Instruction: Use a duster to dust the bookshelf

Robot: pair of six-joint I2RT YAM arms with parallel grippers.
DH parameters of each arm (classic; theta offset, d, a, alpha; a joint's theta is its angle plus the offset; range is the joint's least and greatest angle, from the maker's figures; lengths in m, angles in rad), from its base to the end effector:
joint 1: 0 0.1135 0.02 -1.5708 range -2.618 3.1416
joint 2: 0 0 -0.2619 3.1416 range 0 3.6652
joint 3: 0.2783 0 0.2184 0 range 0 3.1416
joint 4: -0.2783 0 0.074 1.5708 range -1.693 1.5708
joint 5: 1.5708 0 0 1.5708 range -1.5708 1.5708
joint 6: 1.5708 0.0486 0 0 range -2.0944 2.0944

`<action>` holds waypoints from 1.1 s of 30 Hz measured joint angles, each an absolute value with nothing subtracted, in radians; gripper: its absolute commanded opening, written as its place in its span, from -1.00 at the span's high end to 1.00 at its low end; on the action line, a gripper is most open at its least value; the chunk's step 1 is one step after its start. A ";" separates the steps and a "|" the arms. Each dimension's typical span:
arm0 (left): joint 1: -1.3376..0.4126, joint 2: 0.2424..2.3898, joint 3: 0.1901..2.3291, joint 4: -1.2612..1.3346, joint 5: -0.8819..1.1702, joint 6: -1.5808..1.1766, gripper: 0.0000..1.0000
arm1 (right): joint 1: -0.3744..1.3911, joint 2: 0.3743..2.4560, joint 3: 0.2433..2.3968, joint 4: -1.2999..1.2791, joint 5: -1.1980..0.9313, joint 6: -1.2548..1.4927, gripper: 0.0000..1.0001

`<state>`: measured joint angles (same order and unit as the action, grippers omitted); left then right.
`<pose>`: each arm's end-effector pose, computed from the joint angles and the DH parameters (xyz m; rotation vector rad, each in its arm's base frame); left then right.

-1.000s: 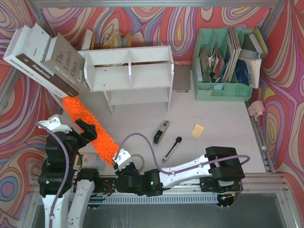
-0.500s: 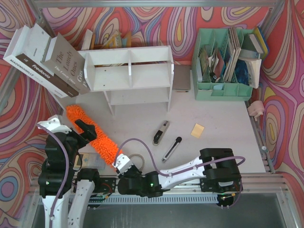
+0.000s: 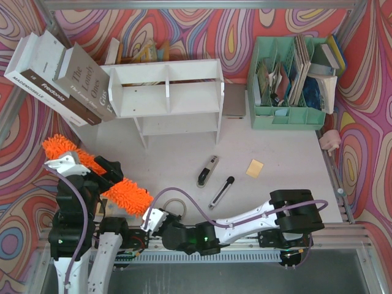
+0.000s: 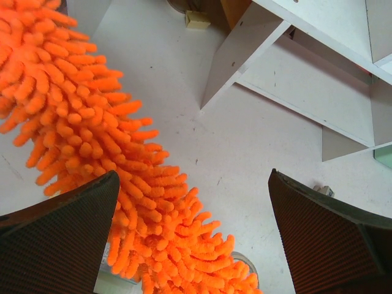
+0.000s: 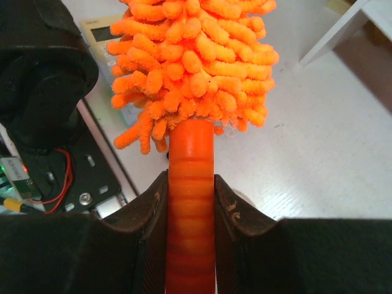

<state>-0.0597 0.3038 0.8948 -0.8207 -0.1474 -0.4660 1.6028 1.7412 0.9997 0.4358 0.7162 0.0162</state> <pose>0.0303 0.0053 0.3309 -0.4668 1.7431 -0.2428 0.0202 0.3662 0.2407 -0.9160 1.5794 0.4798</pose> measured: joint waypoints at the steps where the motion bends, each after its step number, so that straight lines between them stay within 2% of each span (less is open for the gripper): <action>1: -0.060 0.304 0.895 -0.821 -0.147 -0.467 -0.97 | 1.600 1.742 1.002 0.445 0.719 -0.008 1.00; 15: -0.060 0.304 0.895 -0.821 -0.147 -0.467 -0.97 | 1.481 1.742 1.040 0.544 0.723 -0.191 1.00; 25: -0.060 0.304 0.895 -0.821 -0.147 -0.467 -0.97 | 1.464 1.802 1.048 0.501 0.692 -0.130 1.00; 33: -0.060 0.304 0.895 -0.821 -0.147 -0.467 -0.96 | 1.458 1.892 1.074 0.324 0.655 -0.025 1.00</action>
